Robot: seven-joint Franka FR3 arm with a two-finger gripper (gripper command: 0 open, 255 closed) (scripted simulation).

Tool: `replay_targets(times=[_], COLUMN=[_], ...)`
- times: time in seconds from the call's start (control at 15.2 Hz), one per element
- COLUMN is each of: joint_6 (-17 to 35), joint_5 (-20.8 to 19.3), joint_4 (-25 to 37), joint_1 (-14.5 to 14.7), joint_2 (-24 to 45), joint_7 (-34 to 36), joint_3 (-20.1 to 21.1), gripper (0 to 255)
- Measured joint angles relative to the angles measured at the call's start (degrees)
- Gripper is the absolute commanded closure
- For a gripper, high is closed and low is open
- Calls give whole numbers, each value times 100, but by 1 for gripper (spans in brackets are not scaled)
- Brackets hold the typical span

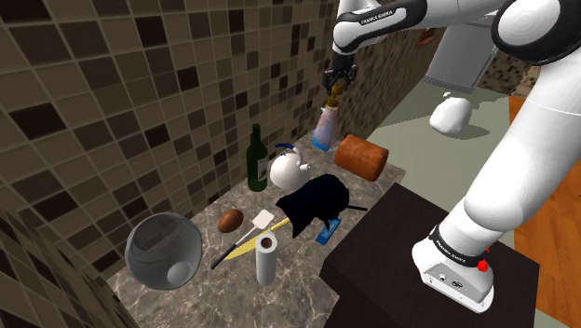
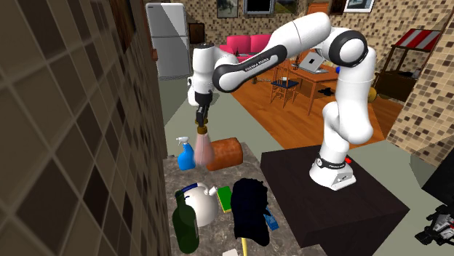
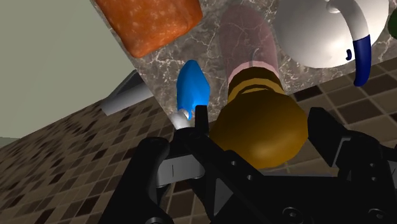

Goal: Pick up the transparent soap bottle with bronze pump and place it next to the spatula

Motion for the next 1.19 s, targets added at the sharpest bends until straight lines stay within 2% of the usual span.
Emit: replay_targets(times=[1.19], joint_6=[-1323], joint_5=[56], joint_4=[1161], joint_1=[8], joint_2=[-172], joint_7=[-177], joint_3=[7], gripper=[255])
